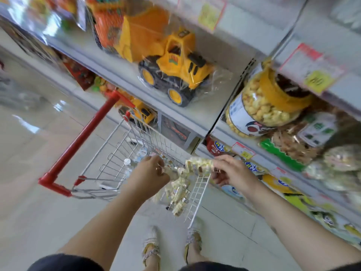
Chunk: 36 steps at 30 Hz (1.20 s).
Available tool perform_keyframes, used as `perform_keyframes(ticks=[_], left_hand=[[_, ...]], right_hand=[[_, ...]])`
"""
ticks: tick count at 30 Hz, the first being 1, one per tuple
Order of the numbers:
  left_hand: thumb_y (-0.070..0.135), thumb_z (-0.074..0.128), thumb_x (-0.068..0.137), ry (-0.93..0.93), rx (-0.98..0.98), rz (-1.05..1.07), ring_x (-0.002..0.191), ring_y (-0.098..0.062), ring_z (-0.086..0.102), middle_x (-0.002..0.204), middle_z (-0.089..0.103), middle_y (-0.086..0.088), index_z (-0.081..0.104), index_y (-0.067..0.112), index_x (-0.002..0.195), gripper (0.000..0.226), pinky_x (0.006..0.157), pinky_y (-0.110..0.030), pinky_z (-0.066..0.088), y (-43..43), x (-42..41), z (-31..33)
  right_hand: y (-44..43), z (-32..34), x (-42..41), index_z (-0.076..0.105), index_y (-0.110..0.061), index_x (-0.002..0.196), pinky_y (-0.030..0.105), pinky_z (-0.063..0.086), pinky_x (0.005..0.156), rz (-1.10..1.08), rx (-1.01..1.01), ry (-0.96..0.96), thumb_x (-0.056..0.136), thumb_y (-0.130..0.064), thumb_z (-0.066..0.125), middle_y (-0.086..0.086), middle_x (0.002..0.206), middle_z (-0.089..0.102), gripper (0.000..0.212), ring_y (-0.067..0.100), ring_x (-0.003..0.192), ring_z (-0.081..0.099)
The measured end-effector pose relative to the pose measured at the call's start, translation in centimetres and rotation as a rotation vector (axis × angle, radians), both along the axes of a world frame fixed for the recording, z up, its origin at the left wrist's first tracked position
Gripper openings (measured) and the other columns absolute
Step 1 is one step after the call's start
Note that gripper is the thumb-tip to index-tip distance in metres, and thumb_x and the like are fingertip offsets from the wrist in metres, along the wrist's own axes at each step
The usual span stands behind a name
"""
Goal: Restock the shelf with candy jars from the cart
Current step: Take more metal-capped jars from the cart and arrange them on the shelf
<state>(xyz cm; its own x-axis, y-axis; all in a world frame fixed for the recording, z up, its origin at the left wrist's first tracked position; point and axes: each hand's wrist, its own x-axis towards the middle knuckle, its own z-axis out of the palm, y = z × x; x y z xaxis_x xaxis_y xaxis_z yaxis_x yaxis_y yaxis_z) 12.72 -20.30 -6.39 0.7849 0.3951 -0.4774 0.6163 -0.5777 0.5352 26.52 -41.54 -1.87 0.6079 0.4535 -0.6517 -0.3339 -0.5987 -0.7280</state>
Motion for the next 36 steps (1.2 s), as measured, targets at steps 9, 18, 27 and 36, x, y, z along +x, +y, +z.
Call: perform_keyframes(ticks=[9, 18, 27, 36], left_hand=[[0.025, 0.068, 0.082, -0.521, 0.024, -0.051, 0.075, -0.001, 0.052, 0.091, 0.055, 0.012, 0.06, 0.028, 0.097, 0.017, 0.058, -0.011, 0.034, -6.0, 2.9, 20.0], [0.031, 0.07, 0.087, -0.749, -0.009, -0.142, 0.075, -0.003, 0.058, 0.097, 0.052, 0.014, 0.059, 0.028, 0.099, 0.017, 0.063, -0.013, 0.041, -13.4, 8.9, 27.9], [0.039, 0.076, 0.083, -0.85, -0.053, -0.133, 0.084, -0.01, 0.063, 0.102, 0.051, 0.01, 0.061, 0.025, 0.103, 0.029, 0.074, -0.024, 0.052, -18.4, 14.6, 29.4], [0.035, 0.076, 0.084, -0.9, -0.069, -0.131, 0.085, -0.013, 0.063, 0.105, 0.052, 0.005, 0.061, 0.022, 0.105, 0.029, 0.077, -0.025, 0.051, -19.8, 19.0, 29.2]], right_hand=[[-8.0, 16.6, 0.8, 0.071, -0.03, 0.094, 0.041, 0.049, 0.069, -0.205, 0.204, -0.388, 0.084, -0.04, 0.068, 0.0, 0.068, 0.061, 0.015, 0.024, 0.067, 0.059], [-15.0, 26.8, 4.6, 0.062, -0.043, 0.105, 0.038, 0.056, 0.078, -0.096, 0.099, -0.83, 0.089, -0.042, 0.067, -0.004, 0.09, 0.068, 0.017, 0.013, 0.075, 0.067], [-14.6, 29.6, 15.1, 0.059, -0.032, 0.101, 0.034, 0.05, 0.079, 0.061, -0.35, -1.202, 0.082, -0.039, 0.068, -0.011, 0.096, 0.062, 0.022, 0.018, 0.088, 0.06], [-14.0, 27.9, 23.6, 0.048, -0.026, 0.073, 0.035, 0.048, 0.071, -0.014, -0.599, -1.224, 0.083, -0.03, 0.068, 0.002, 0.086, 0.059, 0.023, 0.029, 0.084, 0.06]])
